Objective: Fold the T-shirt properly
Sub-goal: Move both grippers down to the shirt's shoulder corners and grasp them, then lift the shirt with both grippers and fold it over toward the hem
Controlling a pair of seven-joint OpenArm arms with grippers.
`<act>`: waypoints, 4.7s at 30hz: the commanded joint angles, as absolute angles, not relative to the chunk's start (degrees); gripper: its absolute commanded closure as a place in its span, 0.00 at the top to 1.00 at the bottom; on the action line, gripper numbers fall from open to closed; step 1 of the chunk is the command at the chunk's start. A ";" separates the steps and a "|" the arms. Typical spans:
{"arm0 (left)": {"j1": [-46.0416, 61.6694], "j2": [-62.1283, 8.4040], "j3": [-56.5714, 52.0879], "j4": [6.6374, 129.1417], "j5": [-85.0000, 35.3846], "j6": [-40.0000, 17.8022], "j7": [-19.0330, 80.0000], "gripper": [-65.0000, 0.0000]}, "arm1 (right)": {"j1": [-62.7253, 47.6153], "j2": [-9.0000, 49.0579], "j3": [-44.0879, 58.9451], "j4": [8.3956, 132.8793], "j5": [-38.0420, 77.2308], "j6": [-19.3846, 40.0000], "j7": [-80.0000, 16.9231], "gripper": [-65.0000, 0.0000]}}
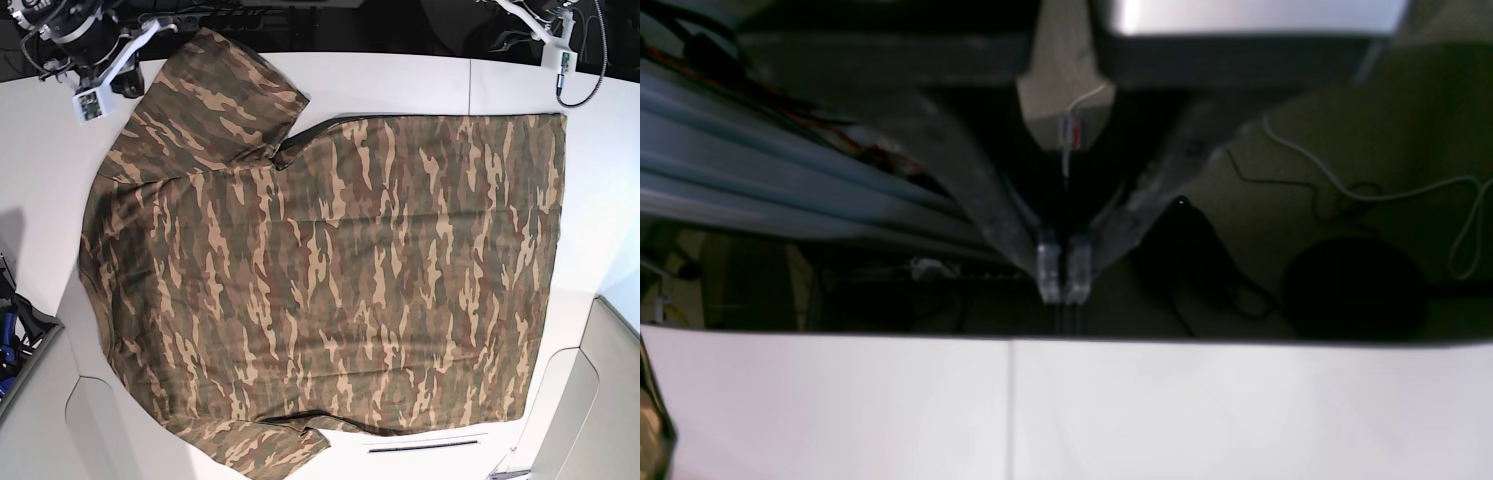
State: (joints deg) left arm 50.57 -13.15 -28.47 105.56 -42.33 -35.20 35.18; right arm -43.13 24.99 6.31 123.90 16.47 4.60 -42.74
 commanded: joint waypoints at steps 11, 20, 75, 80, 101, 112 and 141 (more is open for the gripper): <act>46.15 -13.52 -30.74 106.52 -44.12 -35.42 38.63 0.32 | -37.63 24.71 10.92 118.87 15.70 4.40 -45.98 0.60; 44.62 -13.54 -30.74 106.52 -43.88 -35.44 38.87 0.56 | -33.41 24.71 10.92 107.33 20.73 6.87 -44.88 0.61; 27.99 -26.57 -28.08 79.13 -50.35 -35.44 46.68 0.72 | -31.16 13.17 10.33 101.67 29.76 16.78 -45.30 0.61; 27.97 -26.52 -27.33 79.13 -50.37 -35.88 46.78 0.70 | -31.16 13.17 10.33 101.67 30.04 16.78 -46.59 0.61; 27.75 -26.55 -27.33 79.15 -55.55 -40.00 43.22 0.00 | -31.14 13.17 10.33 101.67 29.98 16.75 -46.54 0.06; 27.62 -29.02 -27.44 83.15 -61.98 -40.00 43.31 0.00 | -31.14 13.17 12.03 106.98 30.74 16.97 -46.57 0.00; 8.47 -30.17 -27.42 88.88 -47.64 -39.64 37.01 0.00 | -4.93 13.32 20.27 106.96 28.93 21.45 -44.53 0.00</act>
State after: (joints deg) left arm 9.10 -29.06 -26.96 88.20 -47.03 -39.29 38.30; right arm -5.67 12.67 19.97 106.02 28.73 21.87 -46.24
